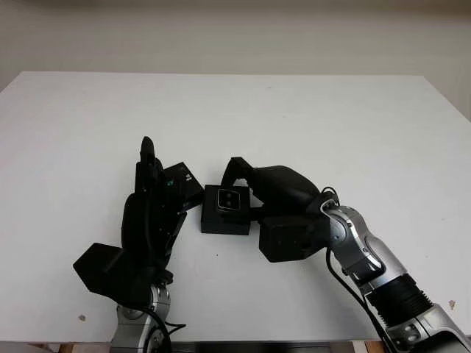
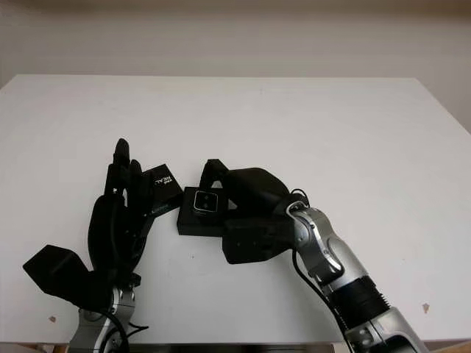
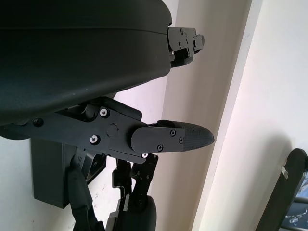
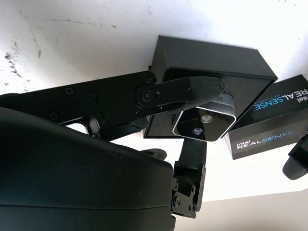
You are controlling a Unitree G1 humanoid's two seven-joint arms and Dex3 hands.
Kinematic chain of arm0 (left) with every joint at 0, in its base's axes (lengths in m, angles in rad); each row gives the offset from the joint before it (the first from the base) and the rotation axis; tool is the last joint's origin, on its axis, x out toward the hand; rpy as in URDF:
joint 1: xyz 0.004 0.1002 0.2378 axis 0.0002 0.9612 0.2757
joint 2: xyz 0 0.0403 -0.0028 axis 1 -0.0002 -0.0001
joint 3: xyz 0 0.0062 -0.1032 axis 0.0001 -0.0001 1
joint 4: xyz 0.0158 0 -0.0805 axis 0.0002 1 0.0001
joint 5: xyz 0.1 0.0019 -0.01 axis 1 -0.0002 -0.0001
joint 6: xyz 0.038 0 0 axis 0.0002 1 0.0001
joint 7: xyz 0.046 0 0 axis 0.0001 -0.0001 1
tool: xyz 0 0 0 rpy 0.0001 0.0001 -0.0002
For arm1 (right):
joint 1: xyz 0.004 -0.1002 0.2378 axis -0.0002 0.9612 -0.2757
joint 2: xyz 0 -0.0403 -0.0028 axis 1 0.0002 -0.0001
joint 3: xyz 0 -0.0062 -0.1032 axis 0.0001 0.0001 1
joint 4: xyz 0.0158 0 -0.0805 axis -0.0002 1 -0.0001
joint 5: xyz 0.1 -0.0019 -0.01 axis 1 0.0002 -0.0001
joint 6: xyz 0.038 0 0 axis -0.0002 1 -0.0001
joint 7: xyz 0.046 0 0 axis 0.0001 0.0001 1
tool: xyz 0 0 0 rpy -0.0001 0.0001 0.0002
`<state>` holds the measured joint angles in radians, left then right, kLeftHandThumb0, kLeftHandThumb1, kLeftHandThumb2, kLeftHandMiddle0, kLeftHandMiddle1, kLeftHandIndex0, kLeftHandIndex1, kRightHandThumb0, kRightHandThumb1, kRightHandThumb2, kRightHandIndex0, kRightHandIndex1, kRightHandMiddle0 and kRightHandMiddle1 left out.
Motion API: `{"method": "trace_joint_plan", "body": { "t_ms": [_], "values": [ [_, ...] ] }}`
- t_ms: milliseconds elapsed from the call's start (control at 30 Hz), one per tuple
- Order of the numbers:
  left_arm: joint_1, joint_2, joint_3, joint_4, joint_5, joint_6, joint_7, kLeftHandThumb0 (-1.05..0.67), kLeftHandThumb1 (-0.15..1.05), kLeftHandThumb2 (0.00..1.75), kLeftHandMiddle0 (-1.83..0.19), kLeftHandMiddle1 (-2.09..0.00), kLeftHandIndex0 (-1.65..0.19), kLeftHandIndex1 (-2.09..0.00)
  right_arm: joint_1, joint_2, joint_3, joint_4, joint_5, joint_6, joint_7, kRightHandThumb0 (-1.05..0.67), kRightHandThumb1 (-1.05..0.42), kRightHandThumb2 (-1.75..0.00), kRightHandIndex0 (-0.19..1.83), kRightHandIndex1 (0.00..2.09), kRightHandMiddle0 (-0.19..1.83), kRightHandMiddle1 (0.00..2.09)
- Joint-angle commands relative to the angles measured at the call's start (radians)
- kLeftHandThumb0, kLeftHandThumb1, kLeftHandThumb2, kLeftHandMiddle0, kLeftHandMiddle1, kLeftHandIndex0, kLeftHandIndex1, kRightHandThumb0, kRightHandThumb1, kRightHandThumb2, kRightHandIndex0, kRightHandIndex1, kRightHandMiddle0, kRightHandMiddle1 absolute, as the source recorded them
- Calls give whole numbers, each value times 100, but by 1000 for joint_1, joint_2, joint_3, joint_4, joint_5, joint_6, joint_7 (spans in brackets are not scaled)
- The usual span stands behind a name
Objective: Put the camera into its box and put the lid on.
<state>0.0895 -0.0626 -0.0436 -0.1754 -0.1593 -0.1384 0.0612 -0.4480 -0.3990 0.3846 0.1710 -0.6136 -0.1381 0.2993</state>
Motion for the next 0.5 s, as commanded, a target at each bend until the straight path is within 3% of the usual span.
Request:
{"method": "trace_joint_plan", "body": {
  "t_ms": [0, 233, 467],
  "values": [
    [4, -37, -11, -26, -1, 1, 4, -55, 105, 32, 0, -6, 4, -6, 7, -21, 4, 23, -3, -6, 11, -67, -103, -6, 17, 8, -19, 138],
    [1, -35, -12, -20, -3, -9, 0, -54, 105, 34, 0, -5, 4, -6, -27, -19, -19, 70, 19, -48, -9, -70, -103, -5, 19, 9, -19, 132],
    [0, -36, -12, -23, -4, -3, 3, -54, 105, 33, 0, -5, 4, -6, -127, -13, -50, 110, 57, -46, -13, -78, -98, -5, 13, 5, -18, 113]
  ]
}}
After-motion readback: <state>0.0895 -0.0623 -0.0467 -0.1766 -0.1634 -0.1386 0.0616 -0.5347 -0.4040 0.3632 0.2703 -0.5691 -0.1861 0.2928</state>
